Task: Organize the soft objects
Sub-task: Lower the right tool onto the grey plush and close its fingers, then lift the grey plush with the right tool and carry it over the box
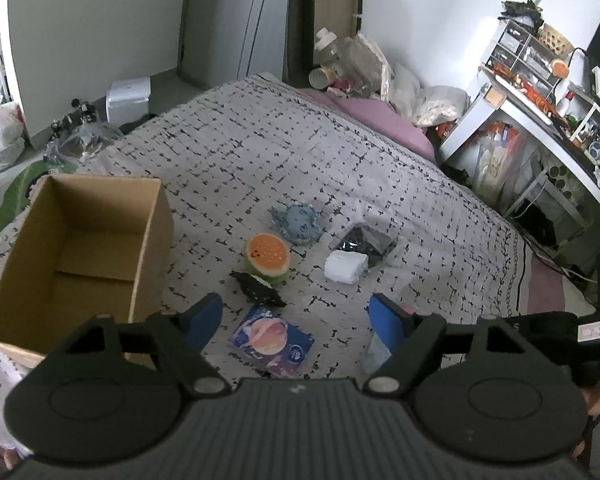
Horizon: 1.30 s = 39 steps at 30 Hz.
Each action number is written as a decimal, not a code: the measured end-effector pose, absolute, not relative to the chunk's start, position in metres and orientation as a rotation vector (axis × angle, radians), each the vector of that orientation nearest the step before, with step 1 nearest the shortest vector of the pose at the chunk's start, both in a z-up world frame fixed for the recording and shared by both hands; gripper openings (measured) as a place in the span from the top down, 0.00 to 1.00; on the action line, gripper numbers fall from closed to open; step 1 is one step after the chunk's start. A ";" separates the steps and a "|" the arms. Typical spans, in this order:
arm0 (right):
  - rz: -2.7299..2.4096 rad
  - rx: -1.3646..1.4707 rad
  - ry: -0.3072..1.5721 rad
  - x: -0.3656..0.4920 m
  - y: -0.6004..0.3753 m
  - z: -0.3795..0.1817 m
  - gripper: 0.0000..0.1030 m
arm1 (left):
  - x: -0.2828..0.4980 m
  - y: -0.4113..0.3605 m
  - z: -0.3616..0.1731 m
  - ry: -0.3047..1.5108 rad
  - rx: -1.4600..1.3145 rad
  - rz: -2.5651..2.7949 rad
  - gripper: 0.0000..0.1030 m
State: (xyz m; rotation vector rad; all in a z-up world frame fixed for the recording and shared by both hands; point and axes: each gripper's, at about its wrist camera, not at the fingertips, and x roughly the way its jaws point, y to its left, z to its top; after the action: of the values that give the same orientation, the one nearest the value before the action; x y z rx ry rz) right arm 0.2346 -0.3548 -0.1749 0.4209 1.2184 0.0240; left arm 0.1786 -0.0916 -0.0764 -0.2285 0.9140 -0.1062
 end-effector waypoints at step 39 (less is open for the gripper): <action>0.243 0.729 1.191 0.271 -0.349 -0.220 0.79 | 0.253 -0.131 -0.174 1.136 -0.425 -0.179 0.64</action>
State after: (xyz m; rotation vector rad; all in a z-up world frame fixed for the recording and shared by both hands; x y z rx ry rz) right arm 0.2707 -0.3487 -0.2203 0.7286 1.1914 0.2431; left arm 0.2529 -0.1311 -0.1744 -0.4251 1.1357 -0.1794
